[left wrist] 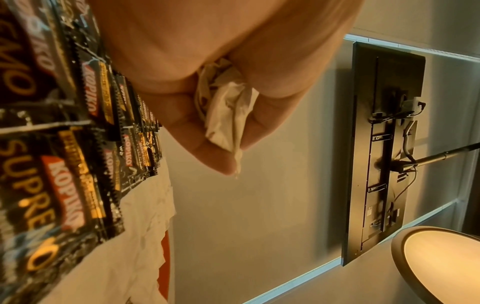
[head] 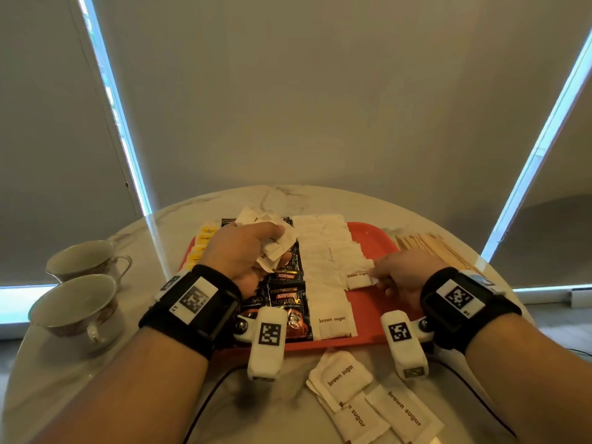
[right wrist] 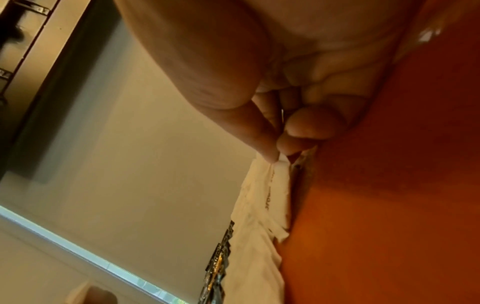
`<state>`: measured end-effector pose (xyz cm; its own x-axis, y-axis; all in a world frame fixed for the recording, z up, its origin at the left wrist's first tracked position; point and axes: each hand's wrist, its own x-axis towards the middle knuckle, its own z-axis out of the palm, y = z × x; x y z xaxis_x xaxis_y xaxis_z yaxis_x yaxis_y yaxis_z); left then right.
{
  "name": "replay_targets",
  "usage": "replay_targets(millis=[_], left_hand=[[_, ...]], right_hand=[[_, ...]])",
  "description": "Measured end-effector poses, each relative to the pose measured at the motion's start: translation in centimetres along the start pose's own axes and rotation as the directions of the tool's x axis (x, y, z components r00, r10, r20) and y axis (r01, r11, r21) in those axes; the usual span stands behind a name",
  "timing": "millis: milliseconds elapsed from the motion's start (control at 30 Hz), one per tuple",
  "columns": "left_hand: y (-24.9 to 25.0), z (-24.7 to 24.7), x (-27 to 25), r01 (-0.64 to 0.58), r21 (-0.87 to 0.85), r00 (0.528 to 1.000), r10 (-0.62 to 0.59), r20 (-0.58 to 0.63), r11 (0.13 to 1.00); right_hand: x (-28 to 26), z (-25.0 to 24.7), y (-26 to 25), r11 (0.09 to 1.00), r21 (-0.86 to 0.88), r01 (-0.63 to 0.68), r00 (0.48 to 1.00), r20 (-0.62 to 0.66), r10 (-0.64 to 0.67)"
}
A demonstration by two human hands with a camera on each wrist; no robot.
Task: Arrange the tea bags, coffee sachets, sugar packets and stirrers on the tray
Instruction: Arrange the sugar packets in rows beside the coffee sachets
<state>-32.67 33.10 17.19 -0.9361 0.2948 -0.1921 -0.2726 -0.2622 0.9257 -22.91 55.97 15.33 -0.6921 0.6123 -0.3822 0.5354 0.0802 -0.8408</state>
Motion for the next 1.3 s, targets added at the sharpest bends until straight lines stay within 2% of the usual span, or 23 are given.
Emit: replay_targets(millis=[233, 400, 500, 600, 767, 933, 1067, 1300], left_hand=[[-0.1, 0.0, 0.0, 0.003, 0.021, 1.000, -0.003, 0.001, 1.000], [0.0, 0.0, -0.1, 0.007, 0.019, 1.000, -0.007, -0.006, 1.000], [-0.1, 0.2, -0.3, 0.019, 0.029, 1.000, -0.019, -0.003, 0.999], [-0.2, 0.5, -0.7, 0.038, 0.034, 0.999, -0.039, 0.005, 0.999], [-0.2, 0.7, -0.9, 0.039, 0.055, 0.999, -0.041, 0.030, 0.998], [-0.1, 0.8, -1.0, 0.036, 0.065, 0.999, -0.038, 0.025, 0.997], [0.0, 0.9, -1.0, 0.031, 0.068, 0.999, -0.033, 0.030, 0.997], [-0.1, 0.9, -1.1, 0.026, 0.061, 0.999, -0.028, 0.037, 0.998]], right_hand=[[-0.3, -0.1, 0.1, 0.999, 0.023, 0.024, 1.000, 0.019, -0.024], [-0.2, 0.3, 0.4, 0.984, 0.124, 0.130, 0.991, -0.058, -0.123], [-0.4, 1.1, 0.1, 0.970, 0.178, 0.166, 0.986, 0.001, -0.169], [-0.4, 1.9, -0.3, 0.973, 0.186, 0.133, 0.984, 0.095, -0.153], [-0.1, 1.6, -0.1, 0.979, 0.174, 0.108, 0.981, 0.139, -0.133], [1.1, 0.6, 0.1, 0.954, 0.216, 0.209, 0.977, 0.006, -0.215], [1.6, 1.0, 0.5, 0.903, 0.350, 0.249, 0.967, -0.047, -0.249], [1.4, 1.8, 0.6, 0.891, 0.384, 0.242, 0.969, -0.047, -0.243]])
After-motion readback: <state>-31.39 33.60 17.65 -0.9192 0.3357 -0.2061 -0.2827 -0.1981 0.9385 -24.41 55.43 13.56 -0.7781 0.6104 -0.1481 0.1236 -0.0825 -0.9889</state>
